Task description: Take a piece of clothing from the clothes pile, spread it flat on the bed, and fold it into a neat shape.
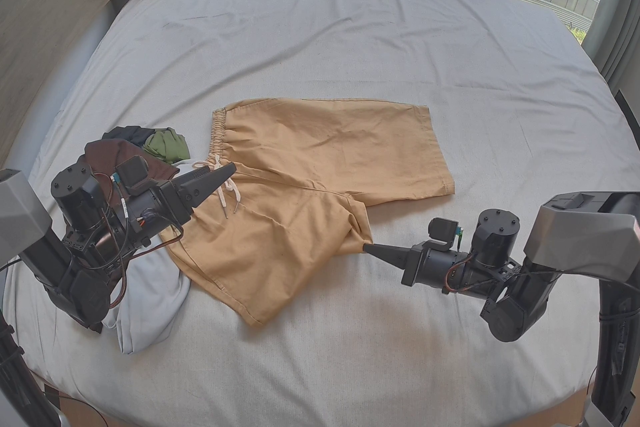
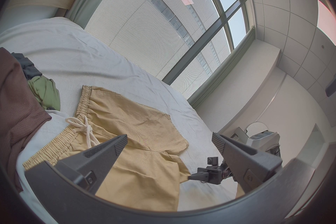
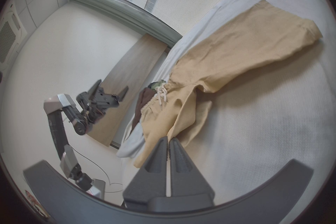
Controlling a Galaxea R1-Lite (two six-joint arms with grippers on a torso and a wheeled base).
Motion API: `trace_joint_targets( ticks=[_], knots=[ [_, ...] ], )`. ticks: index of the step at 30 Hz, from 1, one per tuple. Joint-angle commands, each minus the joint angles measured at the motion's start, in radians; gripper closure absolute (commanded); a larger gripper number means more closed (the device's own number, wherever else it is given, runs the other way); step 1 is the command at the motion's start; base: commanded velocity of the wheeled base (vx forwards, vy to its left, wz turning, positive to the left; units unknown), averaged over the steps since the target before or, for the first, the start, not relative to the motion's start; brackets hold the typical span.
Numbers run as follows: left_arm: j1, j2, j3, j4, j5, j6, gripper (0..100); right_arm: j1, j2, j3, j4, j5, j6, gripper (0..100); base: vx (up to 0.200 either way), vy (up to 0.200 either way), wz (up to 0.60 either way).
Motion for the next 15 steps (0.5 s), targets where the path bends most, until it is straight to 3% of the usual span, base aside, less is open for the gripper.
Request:
trace_joint_targets(
  ticks=[1,15],
  knots=[
    [0.000,0.001,0.000,-0.001,0.000,-0.002,0,-0.004,-0.083,0.015,0.000,0.011,0.025,100,0.000,0.000,0.00],
    [0.000,0.001,0.000,-0.001,-0.001,-0.002,0,-0.027,-0.073,-0.069,-0.002,0.004,0.124,100,0.000,0.000,0.00]
  ],
)
